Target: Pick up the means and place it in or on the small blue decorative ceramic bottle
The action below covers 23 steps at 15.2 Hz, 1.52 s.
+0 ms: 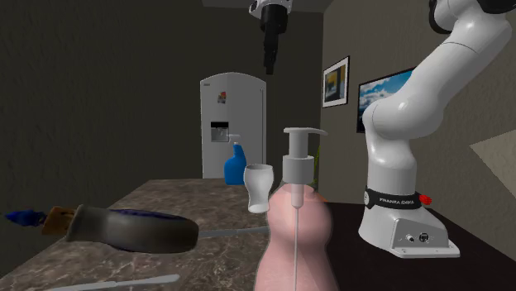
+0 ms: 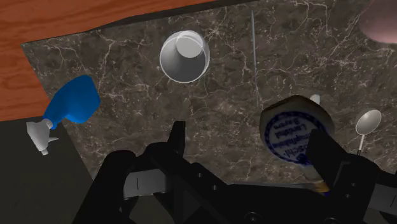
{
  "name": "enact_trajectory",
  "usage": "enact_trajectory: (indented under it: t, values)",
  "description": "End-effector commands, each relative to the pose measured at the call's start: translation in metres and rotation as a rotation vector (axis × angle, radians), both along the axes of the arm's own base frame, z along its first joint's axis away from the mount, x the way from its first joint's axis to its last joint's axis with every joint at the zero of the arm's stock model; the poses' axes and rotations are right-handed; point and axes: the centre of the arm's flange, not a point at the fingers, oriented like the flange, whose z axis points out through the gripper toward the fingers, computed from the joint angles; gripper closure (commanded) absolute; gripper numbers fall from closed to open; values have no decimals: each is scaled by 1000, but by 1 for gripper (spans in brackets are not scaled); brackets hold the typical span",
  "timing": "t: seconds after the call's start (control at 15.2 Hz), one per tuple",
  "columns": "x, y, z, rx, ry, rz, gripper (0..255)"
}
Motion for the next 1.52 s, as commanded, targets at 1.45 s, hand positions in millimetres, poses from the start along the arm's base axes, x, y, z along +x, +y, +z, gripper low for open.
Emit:
enact_trajectory:
  t: [1.45]
  values:
    - [63,68,-278,-18,120,151,0]
